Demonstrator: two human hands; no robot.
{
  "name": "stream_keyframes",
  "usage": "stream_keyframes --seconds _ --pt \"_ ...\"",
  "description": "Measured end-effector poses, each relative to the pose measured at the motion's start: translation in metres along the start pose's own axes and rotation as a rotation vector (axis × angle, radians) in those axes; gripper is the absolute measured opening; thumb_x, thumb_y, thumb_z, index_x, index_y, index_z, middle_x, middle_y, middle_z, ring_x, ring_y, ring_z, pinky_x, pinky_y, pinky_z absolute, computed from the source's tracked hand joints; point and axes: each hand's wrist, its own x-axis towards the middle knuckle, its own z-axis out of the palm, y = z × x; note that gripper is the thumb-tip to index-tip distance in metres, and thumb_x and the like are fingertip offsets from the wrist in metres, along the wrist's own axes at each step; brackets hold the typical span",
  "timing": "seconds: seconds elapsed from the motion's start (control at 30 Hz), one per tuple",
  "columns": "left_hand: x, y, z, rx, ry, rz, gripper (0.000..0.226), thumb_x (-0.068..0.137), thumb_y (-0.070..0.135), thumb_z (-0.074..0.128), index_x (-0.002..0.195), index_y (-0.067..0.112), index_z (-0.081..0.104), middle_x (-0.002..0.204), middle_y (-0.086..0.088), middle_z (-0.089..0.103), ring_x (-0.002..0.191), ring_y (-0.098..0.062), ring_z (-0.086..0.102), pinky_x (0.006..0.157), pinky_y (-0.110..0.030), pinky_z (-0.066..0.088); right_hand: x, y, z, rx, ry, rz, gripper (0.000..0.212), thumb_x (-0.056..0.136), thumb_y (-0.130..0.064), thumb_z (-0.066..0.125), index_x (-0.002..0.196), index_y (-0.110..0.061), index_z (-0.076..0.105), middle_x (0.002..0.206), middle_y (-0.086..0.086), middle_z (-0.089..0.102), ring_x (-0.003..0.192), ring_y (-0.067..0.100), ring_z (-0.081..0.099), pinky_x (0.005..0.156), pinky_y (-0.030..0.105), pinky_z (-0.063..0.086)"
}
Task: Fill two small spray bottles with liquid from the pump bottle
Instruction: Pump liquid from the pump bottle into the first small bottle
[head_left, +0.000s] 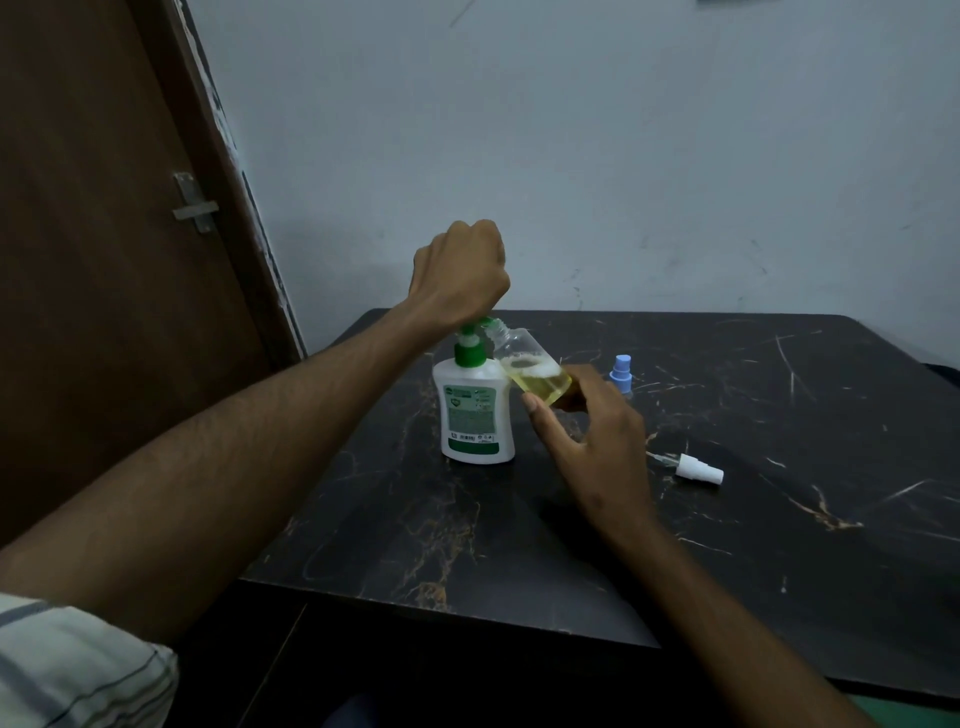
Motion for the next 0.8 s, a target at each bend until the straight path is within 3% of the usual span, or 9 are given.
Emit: stream_keyframes --seconds 0.1,0.23,0.37,0.63,0.8 --pt "-0.0004 0.0025 0.0014 -0.004 0.008 -0.009 0.022 0.068 -0.004 0.048 0.056 0.015 0.046 0.054 -0.002 0.042 0.052 -0.023 0.045 0.055 -0.044 0.053 0.0007 0.0015 0.0002 -0.004 0.006 0.008 0.031 0.097 -0.049 0.066 0.115 -0.024 0.065 0.102 -0.011 0.067 0.096 0.006 0.062 0.079 0.022 0.052" --pt "-0.0041 0.0031 0.0033 -0.014 -0.005 -0.014 0.02 0.075 -0.002 0.051 0.063 0.013 0.054 0.067 -0.007 0.061 0.063 -0.027 0.06 0.057 -0.042 0.05 0.0001 0.0027 0.0013 -0.009 -0.006 0.002 0.03 0.098 -0.048 0.066 0.115 -0.024 0.065 0.103 -0.014 0.065 0.096 0.003 0.062 0.079 0.019 0.052" --pt "-0.0009 0.0021 -0.0022 0.023 -0.001 0.019 0.027 0.073 -0.002 0.05 0.058 0.019 0.043 0.059 0.002 0.046 0.056 -0.019 0.048 0.055 -0.03 0.034 -0.0004 0.0019 0.0015 -0.01 -0.002 0.003 0.031 0.097 -0.047 0.066 0.115 -0.022 0.065 0.102 -0.012 0.065 0.094 0.004 0.062 0.078 0.017 0.05" --pt "-0.0037 0.0019 0.0036 0.01 -0.001 0.016 0.025 0.069 -0.003 0.05 0.055 0.016 0.04 0.054 0.001 0.039 0.05 -0.019 0.039 0.051 -0.03 0.033 -0.0003 0.0018 0.0008 0.001 -0.004 0.003 0.032 0.097 -0.048 0.065 0.115 -0.021 0.066 0.102 -0.011 0.066 0.094 0.005 0.062 0.077 0.019 0.051" --pt "0.0007 0.002 0.0002 0.017 -0.013 0.046 0.03 0.073 -0.003 0.05 0.056 0.02 0.041 0.056 0.002 0.042 0.053 -0.017 0.044 0.055 -0.031 0.036 -0.0007 0.0013 -0.0005 -0.003 0.004 -0.002 0.031 0.097 -0.047 0.066 0.115 -0.022 0.066 0.102 -0.011 0.066 0.094 0.005 0.061 0.077 0.017 0.049"
